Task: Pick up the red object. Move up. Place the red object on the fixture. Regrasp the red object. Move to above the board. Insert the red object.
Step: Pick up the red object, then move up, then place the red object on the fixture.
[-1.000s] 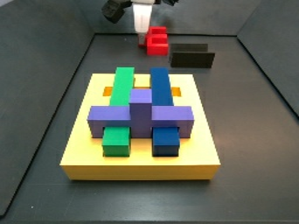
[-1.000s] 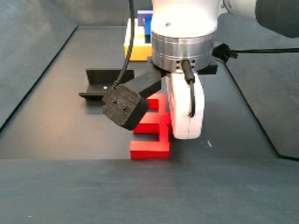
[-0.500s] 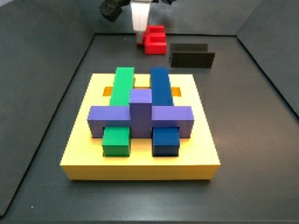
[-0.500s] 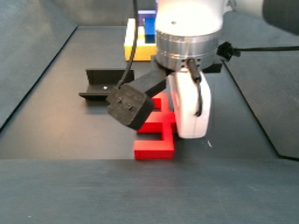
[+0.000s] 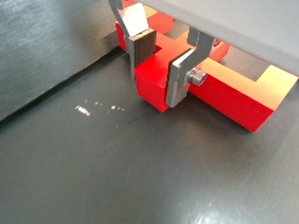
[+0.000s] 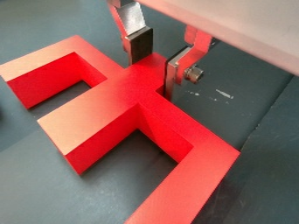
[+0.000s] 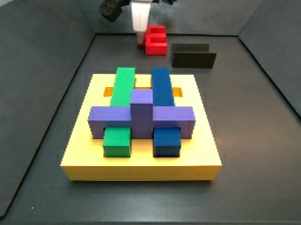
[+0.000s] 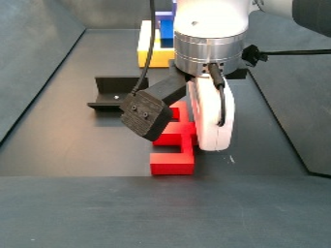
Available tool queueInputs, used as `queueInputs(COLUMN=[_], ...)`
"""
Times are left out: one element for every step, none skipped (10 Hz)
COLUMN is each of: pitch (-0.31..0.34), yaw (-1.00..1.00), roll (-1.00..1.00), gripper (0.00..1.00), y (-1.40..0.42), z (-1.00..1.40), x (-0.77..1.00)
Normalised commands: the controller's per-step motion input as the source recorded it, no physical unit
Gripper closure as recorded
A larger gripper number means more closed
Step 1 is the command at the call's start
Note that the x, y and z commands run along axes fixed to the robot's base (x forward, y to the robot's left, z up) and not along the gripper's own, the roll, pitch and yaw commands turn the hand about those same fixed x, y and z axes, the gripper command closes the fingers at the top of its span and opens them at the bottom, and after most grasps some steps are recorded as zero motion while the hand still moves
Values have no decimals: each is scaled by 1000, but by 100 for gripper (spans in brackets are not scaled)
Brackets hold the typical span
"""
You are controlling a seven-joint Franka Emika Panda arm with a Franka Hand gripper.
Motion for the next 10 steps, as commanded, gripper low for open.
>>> queueInputs(pitch=[0,0,0,0,6,77,72,0,0,-57], yaw=[0,0,0,0,-4,-23,-17,0,209,20], roll=[0,0,0,0,-6,-1,31,0,0,-674], gripper=[100,100,100,100,100,100,100,100,100,100], y=[0,0,0,0,-9,-54,-57,0,-406,-54], z=[0,0,0,833,843,593,399,-17,0,-54], x=[0,0,0,0,0,-57,-30,0,160,277])
